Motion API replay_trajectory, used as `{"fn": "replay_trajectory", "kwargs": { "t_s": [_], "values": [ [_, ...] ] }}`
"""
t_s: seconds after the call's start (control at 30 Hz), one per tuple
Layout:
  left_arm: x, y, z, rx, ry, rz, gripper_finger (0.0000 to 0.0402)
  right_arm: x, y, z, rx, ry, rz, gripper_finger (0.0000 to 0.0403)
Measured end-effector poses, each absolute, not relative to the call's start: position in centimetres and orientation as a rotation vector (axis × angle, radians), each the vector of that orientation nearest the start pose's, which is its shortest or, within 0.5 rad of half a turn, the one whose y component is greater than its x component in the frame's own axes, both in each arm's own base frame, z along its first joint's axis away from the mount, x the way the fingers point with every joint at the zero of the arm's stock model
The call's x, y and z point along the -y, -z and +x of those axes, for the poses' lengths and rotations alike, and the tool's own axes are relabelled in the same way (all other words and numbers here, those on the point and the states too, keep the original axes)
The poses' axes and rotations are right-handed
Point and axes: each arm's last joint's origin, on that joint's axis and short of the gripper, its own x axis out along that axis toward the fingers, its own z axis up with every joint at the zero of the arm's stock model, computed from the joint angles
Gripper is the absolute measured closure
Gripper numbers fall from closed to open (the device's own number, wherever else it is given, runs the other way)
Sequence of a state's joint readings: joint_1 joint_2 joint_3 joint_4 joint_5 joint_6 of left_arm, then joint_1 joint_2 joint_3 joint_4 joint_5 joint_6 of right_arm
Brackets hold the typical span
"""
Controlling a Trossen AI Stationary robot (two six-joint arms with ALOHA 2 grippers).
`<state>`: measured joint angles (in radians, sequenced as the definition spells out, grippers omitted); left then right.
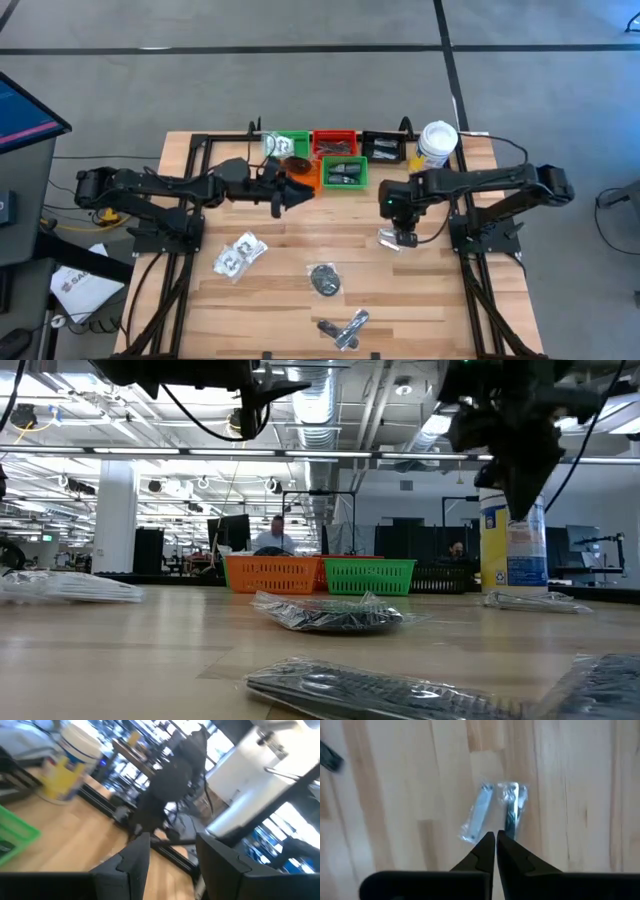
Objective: Pick & Place Travel size toiletries
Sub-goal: Put the nail cutter into the black bin
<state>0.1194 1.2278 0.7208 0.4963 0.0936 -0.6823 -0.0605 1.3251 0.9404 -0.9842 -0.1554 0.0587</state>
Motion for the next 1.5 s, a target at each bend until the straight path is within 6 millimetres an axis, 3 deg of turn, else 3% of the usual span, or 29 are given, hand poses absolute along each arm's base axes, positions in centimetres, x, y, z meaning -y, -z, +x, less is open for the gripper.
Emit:
{"fn": "replay_trajectory", "kwargs": {
  "t_s": [0.17, 0.57, 0.77, 1.33, 1.5],
  "values": [
    [-3.7, -28.5, 26.9, 0.029, -0.114, -0.680, 0.0247, 1.4, -20.9, 22.4, -1.372, -0.042, 0.187, 0.0373],
    [-4.0, -28.5, 26.8, 0.065, -0.222, -0.656, 0.0247, 0.6, -17.8, 21.9, -1.386, -0.073, 0.149, 0.0248],
    [-4.1, -28.5, 26.8, 0.079, -0.260, -0.651, 0.0247, 0.5, -16.0, 21.1, -1.394, -0.048, 0.152, 0.0210],
    [-4.4, -28.5, 26.7, 0.092, -0.296, -0.655, 0.0247, -0.4, -16.1, 21.7, -1.327, -0.031, 0.000, 0.0232],
    [-4.4, -28.5, 26.7, 0.092, -0.297, -0.655, 0.0247, -0.5, -15.1, 21.2, -1.325, -0.028, 0.008, 0.0229]
  ]
}}
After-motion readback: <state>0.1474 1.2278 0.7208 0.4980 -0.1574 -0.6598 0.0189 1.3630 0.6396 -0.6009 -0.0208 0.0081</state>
